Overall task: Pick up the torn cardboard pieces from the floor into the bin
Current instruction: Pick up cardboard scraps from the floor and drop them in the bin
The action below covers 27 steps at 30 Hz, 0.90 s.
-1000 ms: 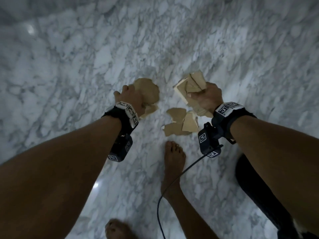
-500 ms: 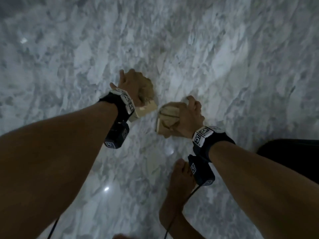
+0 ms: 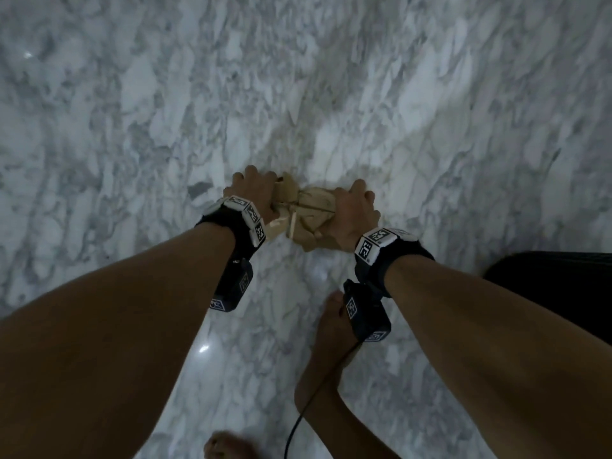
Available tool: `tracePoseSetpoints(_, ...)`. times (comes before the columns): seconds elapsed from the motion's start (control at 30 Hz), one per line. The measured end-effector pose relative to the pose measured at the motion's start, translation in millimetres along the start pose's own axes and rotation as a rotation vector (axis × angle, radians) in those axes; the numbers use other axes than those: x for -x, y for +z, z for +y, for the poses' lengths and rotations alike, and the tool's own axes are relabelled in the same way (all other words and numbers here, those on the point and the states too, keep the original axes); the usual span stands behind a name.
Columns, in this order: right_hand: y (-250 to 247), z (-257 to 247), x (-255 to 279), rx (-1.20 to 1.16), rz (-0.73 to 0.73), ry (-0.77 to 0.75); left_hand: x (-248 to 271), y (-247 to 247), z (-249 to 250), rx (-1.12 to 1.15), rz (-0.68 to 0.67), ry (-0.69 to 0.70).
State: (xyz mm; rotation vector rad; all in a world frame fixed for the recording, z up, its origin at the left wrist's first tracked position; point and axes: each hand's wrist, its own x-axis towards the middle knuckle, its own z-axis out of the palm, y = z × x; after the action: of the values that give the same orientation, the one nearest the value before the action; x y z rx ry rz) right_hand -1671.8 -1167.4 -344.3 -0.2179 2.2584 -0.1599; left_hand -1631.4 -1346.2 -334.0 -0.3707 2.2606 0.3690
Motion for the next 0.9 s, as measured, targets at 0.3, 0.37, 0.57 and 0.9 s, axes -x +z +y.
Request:
tracePoseSetpoints(0.3, 16, -8, 9, -0.066, 0.068, -0.077, 35, 20, -16, 0.132, 0.123, -0.052)
tracePoseSetpoints(0.37, 20, -7, 8, -0.104, 0.047, -0.048, 39, 22, -21, 0.153, 0.137, -0.071)
tracePoseSetpoints(0.57, 26, -4, 23, -0.227, 0.013, -0.004, 53, 16, -22, 0.165, 0.168, -0.032)
tracePoseSetpoints(0.9, -62, 16, 136, -0.358, 0.223, 0.112, 158, -53, 2, 0.245, 0.305, 0.057)
